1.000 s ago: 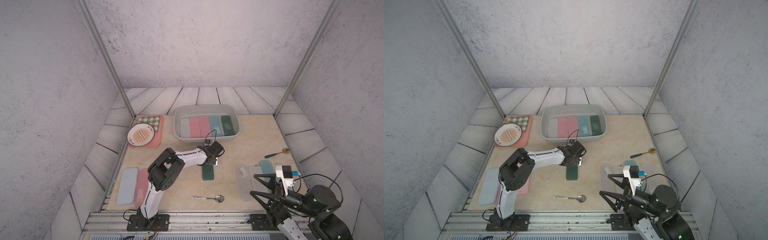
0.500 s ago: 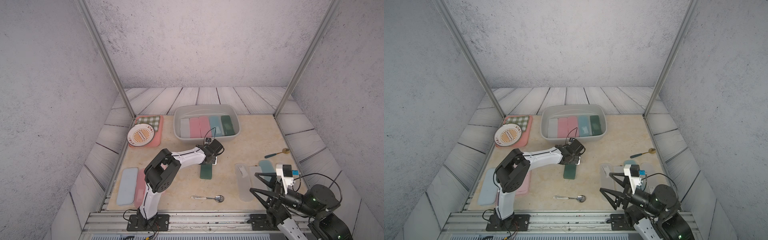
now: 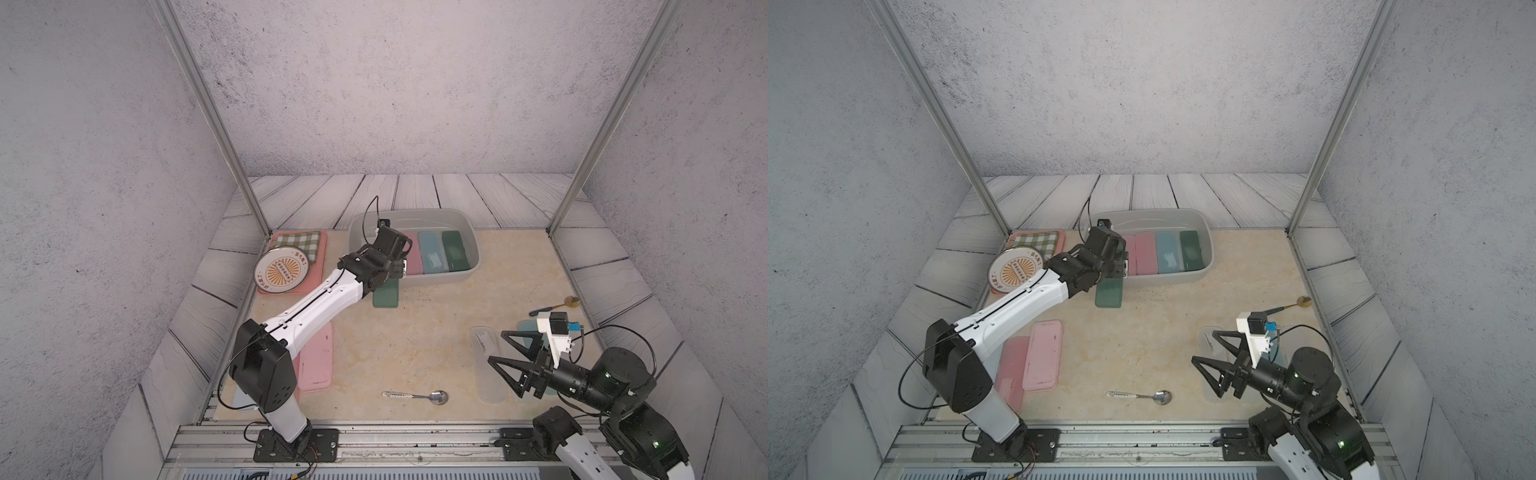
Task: Put the pencil case into the storage box
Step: Place the pencil case at the storage box.
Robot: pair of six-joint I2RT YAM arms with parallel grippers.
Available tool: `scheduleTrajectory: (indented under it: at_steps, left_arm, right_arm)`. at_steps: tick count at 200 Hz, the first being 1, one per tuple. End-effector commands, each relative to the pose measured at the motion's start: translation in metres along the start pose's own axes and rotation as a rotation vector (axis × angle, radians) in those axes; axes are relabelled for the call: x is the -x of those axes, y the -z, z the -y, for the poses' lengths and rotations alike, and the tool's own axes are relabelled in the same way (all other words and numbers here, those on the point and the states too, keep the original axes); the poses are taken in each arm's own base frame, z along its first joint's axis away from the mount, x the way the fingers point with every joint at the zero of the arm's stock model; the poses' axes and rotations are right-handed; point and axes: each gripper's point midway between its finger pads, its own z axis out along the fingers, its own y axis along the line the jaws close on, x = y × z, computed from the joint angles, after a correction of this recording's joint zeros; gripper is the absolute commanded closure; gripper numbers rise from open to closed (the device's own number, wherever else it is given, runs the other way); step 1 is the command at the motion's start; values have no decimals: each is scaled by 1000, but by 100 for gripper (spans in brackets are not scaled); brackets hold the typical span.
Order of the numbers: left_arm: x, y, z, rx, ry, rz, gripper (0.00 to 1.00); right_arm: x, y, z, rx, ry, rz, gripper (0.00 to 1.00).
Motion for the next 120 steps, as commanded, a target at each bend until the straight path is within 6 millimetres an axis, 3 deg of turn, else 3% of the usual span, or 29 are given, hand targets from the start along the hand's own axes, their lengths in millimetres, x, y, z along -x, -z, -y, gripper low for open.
scheduleTrajectory:
  at_steps: [1,23,68,90,120]
  left_arm:
    - [31,-32,-19,62,-25,60,41]
    - [41,-75,-30,102,-25,30,39]
    - [39,-151,-42,118,4,-62,37]
    - [37,-178,-51,131,36,-104,38]
    - [36,-195,-56,112,61,-159,38]
  right_arm:
    - [9,-11,-4,55,-6,16,1]
    - [10,-16,-3,71,-17,12,1]
    - [10,-25,7,52,-32,19,1]
    - [11,-31,37,-95,-72,25,1]
    - [8,-53,89,-302,-94,-47,1]
